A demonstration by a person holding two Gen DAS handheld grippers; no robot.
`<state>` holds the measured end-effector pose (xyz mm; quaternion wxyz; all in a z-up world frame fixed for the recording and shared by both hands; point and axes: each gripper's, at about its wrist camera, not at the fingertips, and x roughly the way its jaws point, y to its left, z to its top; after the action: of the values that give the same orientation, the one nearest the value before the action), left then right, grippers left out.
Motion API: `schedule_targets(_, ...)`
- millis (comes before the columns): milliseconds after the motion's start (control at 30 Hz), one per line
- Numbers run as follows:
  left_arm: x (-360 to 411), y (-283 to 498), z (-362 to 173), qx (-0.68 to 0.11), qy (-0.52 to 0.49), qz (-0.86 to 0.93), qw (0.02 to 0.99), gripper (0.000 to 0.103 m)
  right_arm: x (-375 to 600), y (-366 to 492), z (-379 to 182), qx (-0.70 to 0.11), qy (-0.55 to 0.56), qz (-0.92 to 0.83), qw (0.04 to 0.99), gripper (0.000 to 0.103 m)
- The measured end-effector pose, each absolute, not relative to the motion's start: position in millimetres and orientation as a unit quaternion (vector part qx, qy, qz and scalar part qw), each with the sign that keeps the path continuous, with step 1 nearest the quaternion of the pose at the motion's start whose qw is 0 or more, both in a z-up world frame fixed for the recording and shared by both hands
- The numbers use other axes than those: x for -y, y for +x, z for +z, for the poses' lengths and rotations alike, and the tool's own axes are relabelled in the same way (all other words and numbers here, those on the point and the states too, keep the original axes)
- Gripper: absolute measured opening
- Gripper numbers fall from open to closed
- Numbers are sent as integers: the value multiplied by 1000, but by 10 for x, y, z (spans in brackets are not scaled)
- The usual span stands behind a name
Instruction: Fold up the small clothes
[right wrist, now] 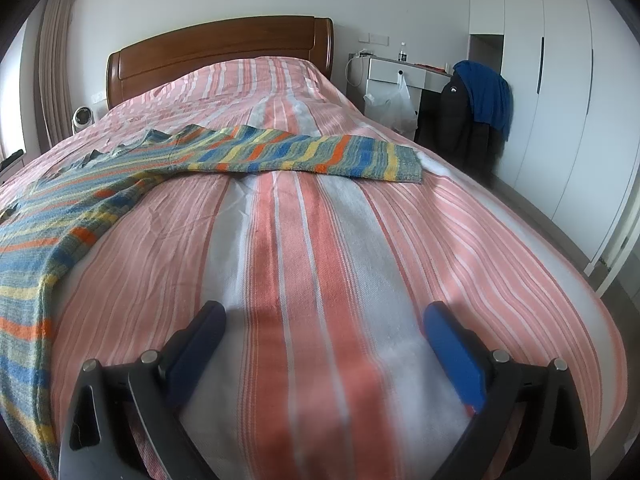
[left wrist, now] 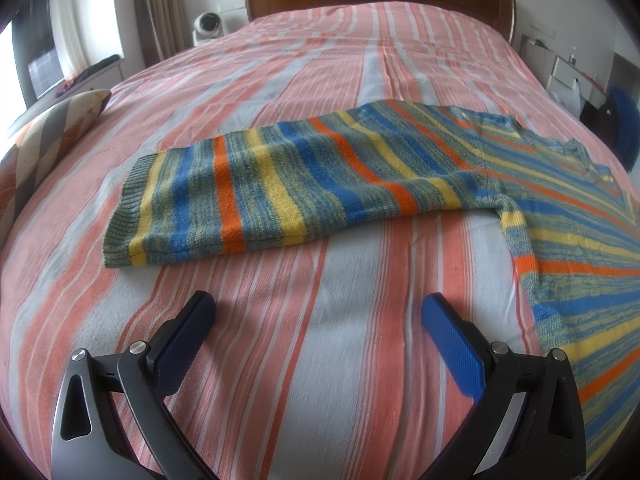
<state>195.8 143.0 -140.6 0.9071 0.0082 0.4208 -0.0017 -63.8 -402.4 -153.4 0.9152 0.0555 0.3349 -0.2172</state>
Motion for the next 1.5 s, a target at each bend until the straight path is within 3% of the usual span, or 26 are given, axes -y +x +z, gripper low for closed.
schedule_targets(1033,-1411,1968,-1423,-422,6,0,907,103,4001,-641,-1529,-347,46,-224,910,99)
schedule_targets(1167,-1410,1898,-1398,-451,-14,0,892,103,4039,-569,-1454,-387,55,-210,896,99)
schedule_targets(1267,-1389,1737,-1326,-475,-2,-16,880,102,4347,-544,-1230,-424,143,-115,887,98)
schedule_targets(1433,-1402,1009,-928,-434,-26,-42,900,102,5312,-665,-779,-333,328,-94,879,98)
schedule_targets(1500,-1389,722,-786,-416,-49,-48,907,102,5751,-596,-831,-311,430,-82,843,92)
